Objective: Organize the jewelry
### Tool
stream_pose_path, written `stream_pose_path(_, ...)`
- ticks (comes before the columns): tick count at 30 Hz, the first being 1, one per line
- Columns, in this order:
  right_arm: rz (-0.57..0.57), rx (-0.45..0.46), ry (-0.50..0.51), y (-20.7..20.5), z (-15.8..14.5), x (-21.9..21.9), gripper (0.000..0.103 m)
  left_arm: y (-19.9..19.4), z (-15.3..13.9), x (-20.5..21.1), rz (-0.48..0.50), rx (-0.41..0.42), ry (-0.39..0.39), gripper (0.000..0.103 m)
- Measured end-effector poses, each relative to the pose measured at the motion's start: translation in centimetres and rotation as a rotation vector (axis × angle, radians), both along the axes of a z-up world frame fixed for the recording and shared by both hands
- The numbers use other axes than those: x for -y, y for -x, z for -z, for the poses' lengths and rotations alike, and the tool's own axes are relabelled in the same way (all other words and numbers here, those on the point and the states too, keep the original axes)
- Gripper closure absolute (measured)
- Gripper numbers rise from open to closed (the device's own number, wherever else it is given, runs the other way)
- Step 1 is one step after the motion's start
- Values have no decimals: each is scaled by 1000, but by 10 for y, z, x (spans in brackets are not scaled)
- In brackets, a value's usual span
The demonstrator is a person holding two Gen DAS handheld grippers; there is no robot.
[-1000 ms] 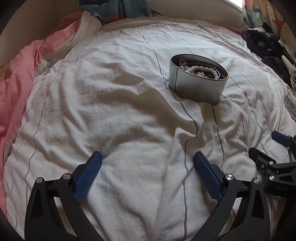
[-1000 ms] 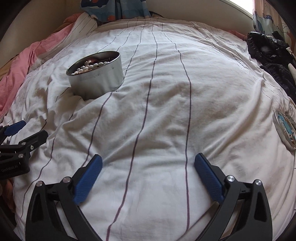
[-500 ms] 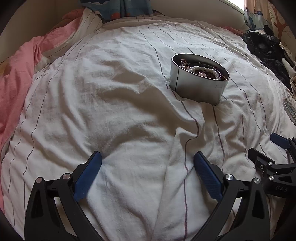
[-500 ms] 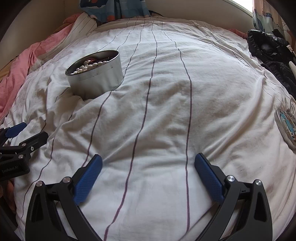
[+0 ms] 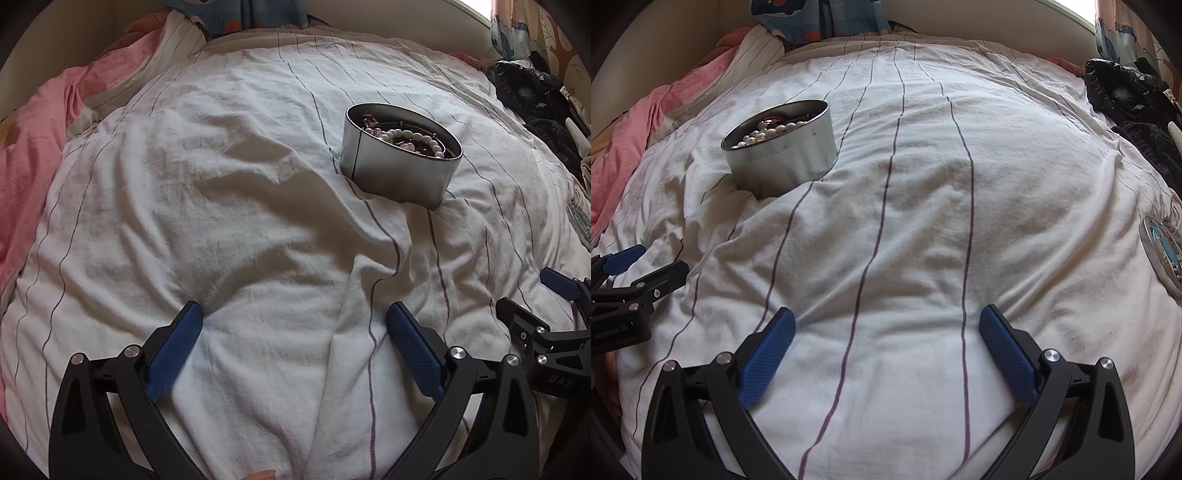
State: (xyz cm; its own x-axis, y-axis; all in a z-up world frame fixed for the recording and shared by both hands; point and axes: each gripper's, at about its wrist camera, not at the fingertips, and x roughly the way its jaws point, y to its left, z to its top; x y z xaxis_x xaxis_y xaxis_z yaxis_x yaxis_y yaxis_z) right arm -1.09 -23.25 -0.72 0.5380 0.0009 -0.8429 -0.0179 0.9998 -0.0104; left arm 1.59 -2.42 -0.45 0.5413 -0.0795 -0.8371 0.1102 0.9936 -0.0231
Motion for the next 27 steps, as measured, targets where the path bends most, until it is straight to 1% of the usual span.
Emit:
stream_pose_path(16,3,6,2,-1,1,0,7,-3,2,-2,2,-10,24,7)
stream_pose_path(24,22,0,11,-1,1,-3,7,-5,3,-1,2,-11,12,7)
stream_pose_path(27,27,2,-6,-2,1,0,7,-5,2,-1,2,-11,12,7)
